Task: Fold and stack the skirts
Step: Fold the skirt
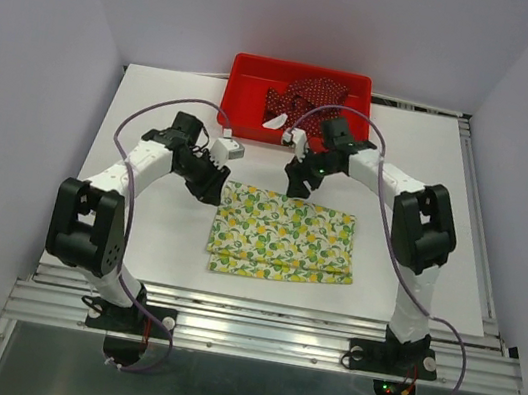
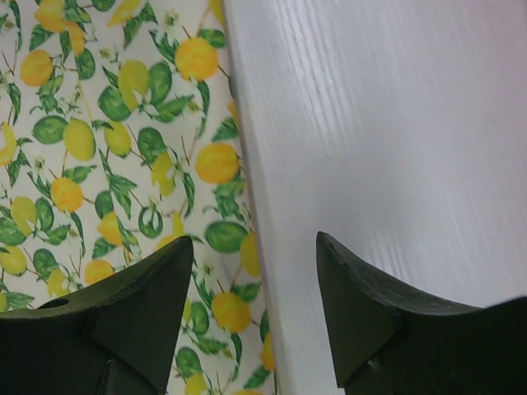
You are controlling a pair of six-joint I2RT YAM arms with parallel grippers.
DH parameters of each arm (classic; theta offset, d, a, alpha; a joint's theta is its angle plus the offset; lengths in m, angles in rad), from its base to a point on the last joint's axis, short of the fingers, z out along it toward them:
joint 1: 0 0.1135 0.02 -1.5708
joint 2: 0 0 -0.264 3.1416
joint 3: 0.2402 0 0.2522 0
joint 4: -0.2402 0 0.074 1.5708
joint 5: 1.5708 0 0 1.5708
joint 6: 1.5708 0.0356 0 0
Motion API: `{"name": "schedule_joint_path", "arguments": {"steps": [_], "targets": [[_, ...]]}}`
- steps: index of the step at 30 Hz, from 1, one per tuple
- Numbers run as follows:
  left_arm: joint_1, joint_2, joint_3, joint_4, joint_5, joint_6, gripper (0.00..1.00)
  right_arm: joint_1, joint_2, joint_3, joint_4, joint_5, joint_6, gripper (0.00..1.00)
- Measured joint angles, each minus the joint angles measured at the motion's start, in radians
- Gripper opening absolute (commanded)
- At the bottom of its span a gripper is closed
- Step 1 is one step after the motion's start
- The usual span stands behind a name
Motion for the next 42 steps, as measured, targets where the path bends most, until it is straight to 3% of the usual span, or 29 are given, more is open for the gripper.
{"name": "schedule_joint_path", "arguments": {"steps": [5, 8, 11, 12, 21, 26, 32, 38, 40, 42], "targets": [[0.053, 0.000, 0.001, -0.003, 0.029, -0.011, 0.44, 0.095, 0.081, 0.059, 0.001, -0.010, 0.010, 0.61], [0.095, 0.000, 0.003, -0.007, 0.039, -0.015, 0.43, 0.139, 0.128, 0.066, 0.005, -0.002, 0.010, 0.47], [0.122, -0.002, 0.005, -0.011, 0.043, -0.017, 0.43, 0.145, 0.144, 0.087, 0.018, 0.011, 0.022, 0.16], [0.129, -0.003, 0.005, -0.011, 0.043, -0.017, 0.43, 0.143, 0.151, 0.089, 0.020, 0.022, 0.030, 0.01], [0.135, -0.006, 0.005, -0.006, 0.049, -0.041, 0.43, 0.113, 0.135, 0.061, 0.090, 0.159, 0.178, 0.01], [0.163, -0.006, 0.011, 0.035, 0.057, -0.103, 0.43, 0.022, -0.002, -0.157, 0.237, 0.326, 0.332, 0.01], [0.208, -0.006, 0.016, 0.126, 0.068, -0.231, 0.43, -0.109, -0.122, -0.318, 0.281, 0.511, 0.554, 0.02], [0.209, -0.007, 0.008, 0.263, 0.111, -0.434, 0.43, -0.120, -0.136, -0.338, 0.247, 0.454, 0.831, 0.18], [0.209, -0.008, -0.003, 0.302, 0.133, -0.487, 0.40, -0.120, -0.142, -0.354, 0.243, 0.409, 0.910, 0.37], [0.209, -0.008, -0.020, 0.341, 0.164, -0.559, 0.35, -0.120, -0.154, -0.377, 0.243, 0.373, 0.995, 0.48]]}}
